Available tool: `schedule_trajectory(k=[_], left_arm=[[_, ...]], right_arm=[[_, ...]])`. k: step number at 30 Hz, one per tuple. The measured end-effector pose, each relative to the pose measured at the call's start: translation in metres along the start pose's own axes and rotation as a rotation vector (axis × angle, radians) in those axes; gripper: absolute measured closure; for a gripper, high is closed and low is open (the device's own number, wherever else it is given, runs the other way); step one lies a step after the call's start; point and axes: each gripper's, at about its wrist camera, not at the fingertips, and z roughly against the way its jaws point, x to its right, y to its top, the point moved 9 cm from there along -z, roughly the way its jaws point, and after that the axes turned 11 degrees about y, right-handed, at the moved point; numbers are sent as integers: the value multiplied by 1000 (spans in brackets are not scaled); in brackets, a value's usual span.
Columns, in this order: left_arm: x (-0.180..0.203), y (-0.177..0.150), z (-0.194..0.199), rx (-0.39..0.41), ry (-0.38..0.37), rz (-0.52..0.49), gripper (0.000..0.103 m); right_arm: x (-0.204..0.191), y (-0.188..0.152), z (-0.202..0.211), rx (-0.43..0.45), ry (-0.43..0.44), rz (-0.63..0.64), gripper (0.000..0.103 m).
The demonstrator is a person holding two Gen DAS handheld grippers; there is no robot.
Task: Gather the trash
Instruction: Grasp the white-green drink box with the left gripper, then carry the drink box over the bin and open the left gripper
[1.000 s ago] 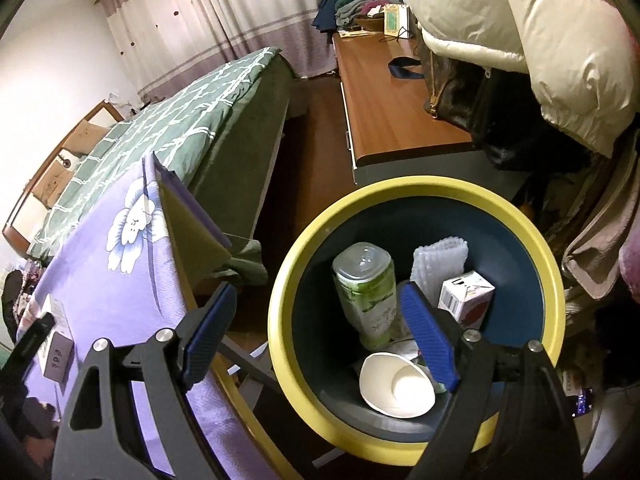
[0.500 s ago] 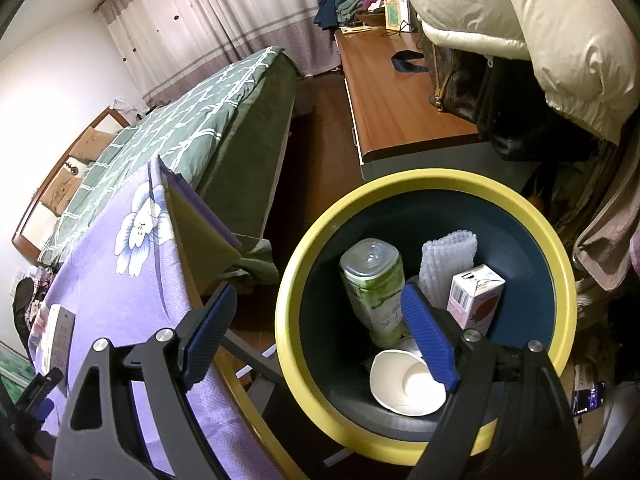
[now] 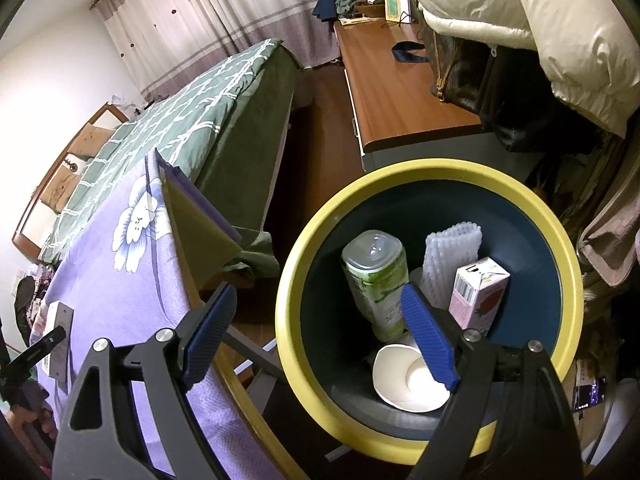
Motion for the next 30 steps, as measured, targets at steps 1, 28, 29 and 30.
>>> schedule_trajectory(k=[1,28,29,30], left_arm=[[-1,1,-3,-5,-6,1,7],[198,-10,122,160,-274,-240,32],[212,-12,126,163,-286,-258,32],[227,-15,132,166,-299,-278,32]], right_arm=[[0,0,0,0,0,1,23],[43,-6,77,93,-28,133,24],[52,-5,85,100,-35,127,24],[58,-6,91,104,-41,123,24]])
